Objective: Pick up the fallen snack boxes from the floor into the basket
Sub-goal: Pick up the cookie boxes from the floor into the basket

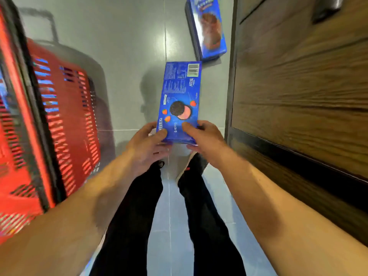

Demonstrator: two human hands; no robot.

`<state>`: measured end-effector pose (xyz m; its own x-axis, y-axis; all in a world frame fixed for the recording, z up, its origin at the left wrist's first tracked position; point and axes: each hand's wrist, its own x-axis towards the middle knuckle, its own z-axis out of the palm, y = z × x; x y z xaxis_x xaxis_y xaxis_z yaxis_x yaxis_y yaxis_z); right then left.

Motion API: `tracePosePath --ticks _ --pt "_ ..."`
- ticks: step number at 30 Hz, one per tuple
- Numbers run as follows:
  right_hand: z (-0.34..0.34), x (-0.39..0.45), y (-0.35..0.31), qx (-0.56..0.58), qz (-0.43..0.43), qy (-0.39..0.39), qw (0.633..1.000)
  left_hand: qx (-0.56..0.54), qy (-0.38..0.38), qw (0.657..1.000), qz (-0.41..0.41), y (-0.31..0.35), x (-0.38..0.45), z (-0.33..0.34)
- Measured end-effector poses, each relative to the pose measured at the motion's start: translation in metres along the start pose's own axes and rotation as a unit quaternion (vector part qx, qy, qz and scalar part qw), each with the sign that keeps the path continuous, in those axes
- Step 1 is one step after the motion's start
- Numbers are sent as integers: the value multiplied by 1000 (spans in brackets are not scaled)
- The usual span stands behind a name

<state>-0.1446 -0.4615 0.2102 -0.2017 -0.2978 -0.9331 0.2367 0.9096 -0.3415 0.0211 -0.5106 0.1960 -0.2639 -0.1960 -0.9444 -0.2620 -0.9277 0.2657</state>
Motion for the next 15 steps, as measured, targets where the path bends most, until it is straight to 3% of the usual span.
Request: tracePosePath --ticks 3,8,15 --pt "1 -71 -47 -28 -70 24 997 71 -12 996 51 41 -76 3" --pt "-7 -185 -110 -154 -169 78 970 187 120 955 194 116 -186 -7" --pt "-16 -346 -167 -270 -300 76 912 221 154 907 323 178 -333 -23"
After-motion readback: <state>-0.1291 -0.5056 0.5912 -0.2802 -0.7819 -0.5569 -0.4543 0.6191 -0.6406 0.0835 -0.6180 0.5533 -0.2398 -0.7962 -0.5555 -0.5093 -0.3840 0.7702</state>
